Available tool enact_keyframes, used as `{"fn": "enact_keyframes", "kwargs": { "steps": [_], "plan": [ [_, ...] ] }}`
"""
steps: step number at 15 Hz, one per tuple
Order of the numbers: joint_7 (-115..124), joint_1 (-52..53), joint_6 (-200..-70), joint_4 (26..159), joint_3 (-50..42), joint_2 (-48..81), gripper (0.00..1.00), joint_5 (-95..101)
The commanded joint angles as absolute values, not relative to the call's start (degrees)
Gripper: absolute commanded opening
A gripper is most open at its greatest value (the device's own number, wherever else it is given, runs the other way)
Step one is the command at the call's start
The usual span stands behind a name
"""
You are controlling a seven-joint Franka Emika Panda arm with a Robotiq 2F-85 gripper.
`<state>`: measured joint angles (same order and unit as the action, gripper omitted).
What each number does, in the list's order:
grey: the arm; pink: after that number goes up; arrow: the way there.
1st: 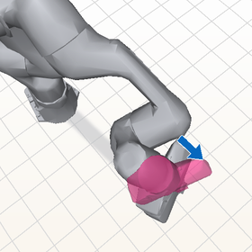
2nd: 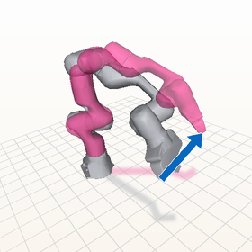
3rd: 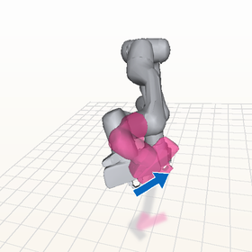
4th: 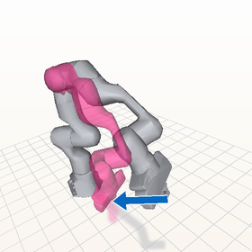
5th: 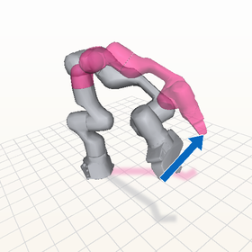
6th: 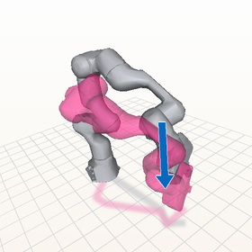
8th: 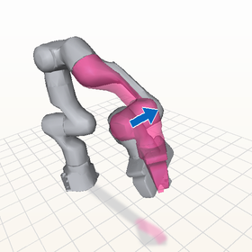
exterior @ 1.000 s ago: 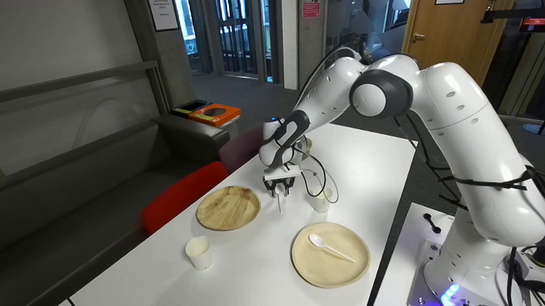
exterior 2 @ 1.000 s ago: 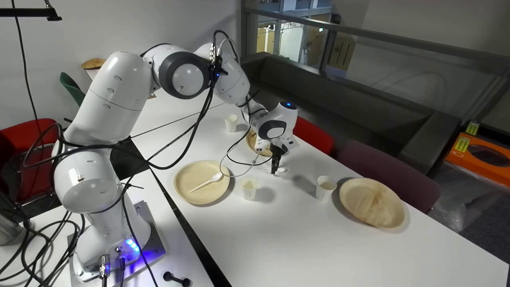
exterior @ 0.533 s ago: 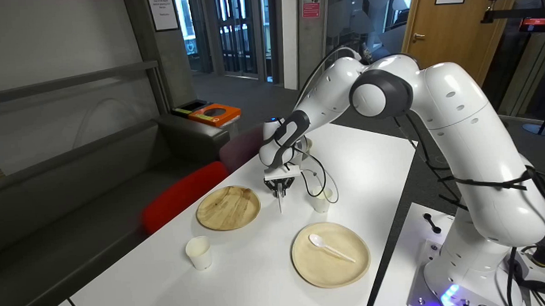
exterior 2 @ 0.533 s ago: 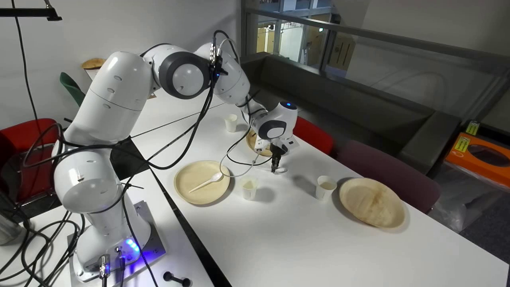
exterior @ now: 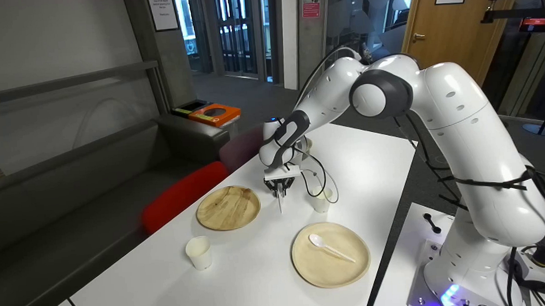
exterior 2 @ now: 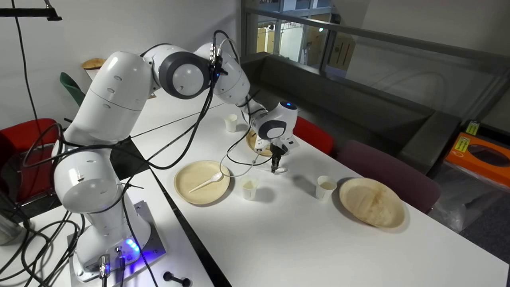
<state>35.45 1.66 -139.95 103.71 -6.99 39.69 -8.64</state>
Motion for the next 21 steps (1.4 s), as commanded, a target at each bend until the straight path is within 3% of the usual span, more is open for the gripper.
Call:
{"fn": "enact_keyframes", "kwargs": {
  "steps": [1,8,11,12,21],
  "plan": [
    [34.2,1.9,-141.0,105.9,-7.3,37.5,0.18,-8.7],
    [34.4,2.2,-141.4,106.4,-7.5,37.1,0.2,-8.4],
    [34.4,2.3,-141.5,106.6,-7.5,37.0,0.14,-8.4],
    [34.4,2.3,-141.6,106.6,-7.5,37.0,0.02,-8.4],
    [34.3,2.5,-141.9,107.0,-7.5,36.6,0.0,-8.4]
  ]
}}
